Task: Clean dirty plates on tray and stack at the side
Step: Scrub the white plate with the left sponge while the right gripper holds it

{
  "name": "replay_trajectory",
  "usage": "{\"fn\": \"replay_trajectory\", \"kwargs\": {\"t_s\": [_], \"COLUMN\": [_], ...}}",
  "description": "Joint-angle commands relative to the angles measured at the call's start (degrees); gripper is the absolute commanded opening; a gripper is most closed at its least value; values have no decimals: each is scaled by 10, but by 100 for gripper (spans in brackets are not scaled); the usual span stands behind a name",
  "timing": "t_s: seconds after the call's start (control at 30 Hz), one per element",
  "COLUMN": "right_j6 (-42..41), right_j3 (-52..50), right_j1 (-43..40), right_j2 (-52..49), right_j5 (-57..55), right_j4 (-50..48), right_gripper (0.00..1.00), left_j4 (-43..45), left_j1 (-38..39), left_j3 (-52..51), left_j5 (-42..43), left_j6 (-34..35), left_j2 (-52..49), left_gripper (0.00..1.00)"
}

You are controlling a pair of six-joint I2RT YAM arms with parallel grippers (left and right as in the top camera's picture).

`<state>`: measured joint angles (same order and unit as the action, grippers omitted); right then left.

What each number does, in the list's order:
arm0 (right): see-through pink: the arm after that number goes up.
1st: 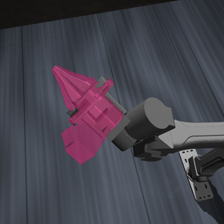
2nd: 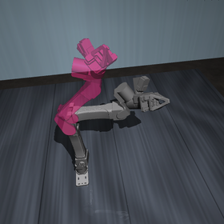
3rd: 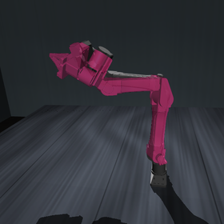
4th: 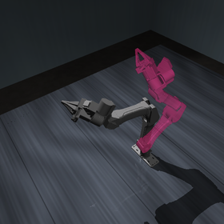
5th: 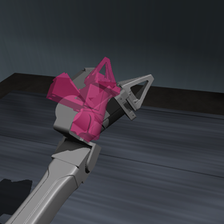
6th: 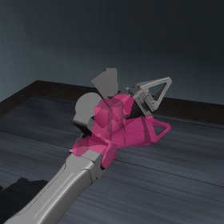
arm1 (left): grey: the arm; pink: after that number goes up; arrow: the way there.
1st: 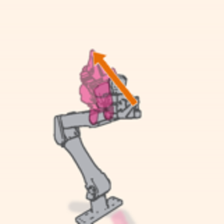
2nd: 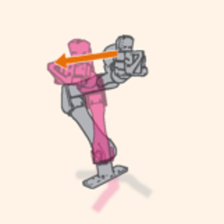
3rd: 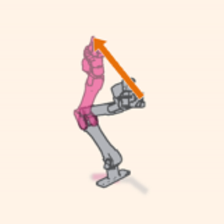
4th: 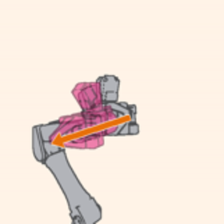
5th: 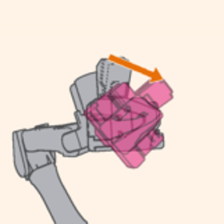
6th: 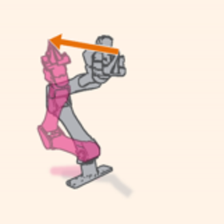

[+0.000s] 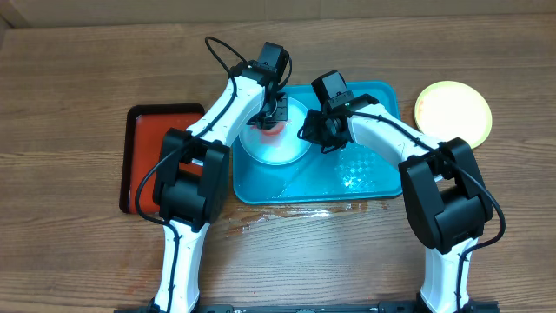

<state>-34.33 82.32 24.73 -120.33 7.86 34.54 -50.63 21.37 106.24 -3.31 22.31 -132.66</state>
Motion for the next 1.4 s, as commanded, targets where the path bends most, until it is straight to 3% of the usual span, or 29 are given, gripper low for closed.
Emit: {"fn": "replay_trajectory", "kwargs": {"t_s": [0.0, 0.1, 0.3, 0.37, 0.5, 0.77, 0.9, 1.23, 1.37], "right_j6": [-2, -2, 0, 0, 0, 0, 0, 0, 0], "right_j3": [9, 9, 9, 9, 9, 9, 9, 9, 9], "right_j1": [-4, -4, -4, -4, -4, -4, -4, -4, -4], "right_j2": [-3, -3, -3, -3, -3, -3, -3, -3, -3], "right_j5": [-18, -19, -19, -19, -23, -23, -23, -23, -23], "right_j4": [2, 2, 2, 2, 2, 2, 7, 9, 10], "right_gripper": [4, 4, 4, 4, 4, 4, 4, 4, 4], "left_j4": [-28, -51, -147, -170, -154, -130, -119, -141, -161], "left_j1": [-15, -15, -15, -15, -14, 8, 12, 10, 10], "left_j3": [0, 14, 123, 184, 189, 100, 56, 55, 84], "left_j5": [-172, -218, -216, -125, 94, 123, 79, -174, -208], "left_j6": [-12, -12, 5, 2, -47, -45, -45, -45, -29], "left_j2": [-17, -16, -15, -15, -17, -19, -19, -19, -18], "left_gripper": [4, 4, 4, 4, 4, 4, 4, 4, 4]}}
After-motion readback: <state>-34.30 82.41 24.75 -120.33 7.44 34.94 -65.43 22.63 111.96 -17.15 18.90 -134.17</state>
